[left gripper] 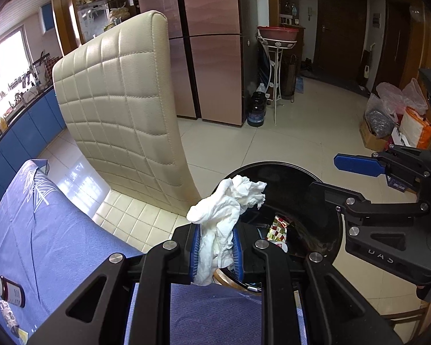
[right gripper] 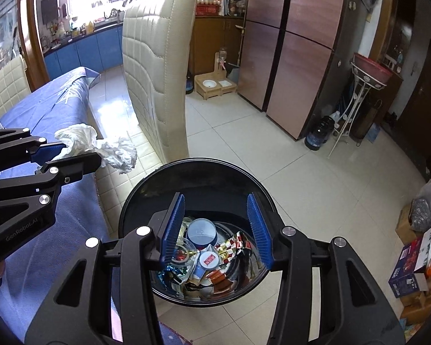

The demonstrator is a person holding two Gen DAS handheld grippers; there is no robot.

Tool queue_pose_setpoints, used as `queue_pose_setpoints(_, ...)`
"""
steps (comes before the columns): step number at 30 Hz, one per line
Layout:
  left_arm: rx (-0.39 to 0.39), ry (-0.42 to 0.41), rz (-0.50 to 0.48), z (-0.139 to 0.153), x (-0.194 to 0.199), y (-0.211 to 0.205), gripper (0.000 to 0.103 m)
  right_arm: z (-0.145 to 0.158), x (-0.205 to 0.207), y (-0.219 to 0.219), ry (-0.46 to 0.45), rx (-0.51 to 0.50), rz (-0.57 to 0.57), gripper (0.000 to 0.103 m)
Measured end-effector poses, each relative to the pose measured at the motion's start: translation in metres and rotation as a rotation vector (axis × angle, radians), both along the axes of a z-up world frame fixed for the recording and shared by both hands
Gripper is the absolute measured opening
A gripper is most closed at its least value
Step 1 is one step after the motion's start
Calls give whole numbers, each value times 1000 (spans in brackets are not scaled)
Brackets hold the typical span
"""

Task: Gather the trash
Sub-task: 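Open the right gripper over the bin while the left opens to drop the tissue, then return both tools to the table toward the foil wrapper and medicine bottle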

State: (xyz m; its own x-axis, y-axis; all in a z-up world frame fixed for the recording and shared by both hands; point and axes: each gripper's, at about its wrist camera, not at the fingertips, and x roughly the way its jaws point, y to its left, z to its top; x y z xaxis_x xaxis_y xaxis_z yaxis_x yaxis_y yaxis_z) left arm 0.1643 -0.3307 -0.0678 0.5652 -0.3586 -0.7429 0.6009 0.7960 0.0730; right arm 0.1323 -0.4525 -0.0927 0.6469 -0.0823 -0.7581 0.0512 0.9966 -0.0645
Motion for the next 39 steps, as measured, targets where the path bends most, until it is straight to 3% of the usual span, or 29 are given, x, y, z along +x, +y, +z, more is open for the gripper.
queue_pose_setpoints(8, 6, 1, -23, -2, -1, -10, 20, -2, -7, -11, 6, -9, -30, 48)
queue_pose_setpoints(10, 0, 14, -23, -2, 0, -11, 34, -1, -8, -13, 5, -8, -40, 48)
queue_pose_setpoints(12, -9, -8, -12, 0, -1, -11, 64, -1, -9, -14, 7, -8, -46, 48)
queue_pose_setpoints(14, -26, -30, -11, 4, -3, -10, 70, -1, -10, -16, 7, -9, -52, 48)
queue_pose_setpoints(27, -12, -43, 29, 9, -9, 4, 71, 5, -16, -4, -2, -14, -29, 48)
queue_pose_setpoints(39, -10, -58, 143, 17, -17, 67, 71, 16, -6, 52, -26, -11, 95, 48)
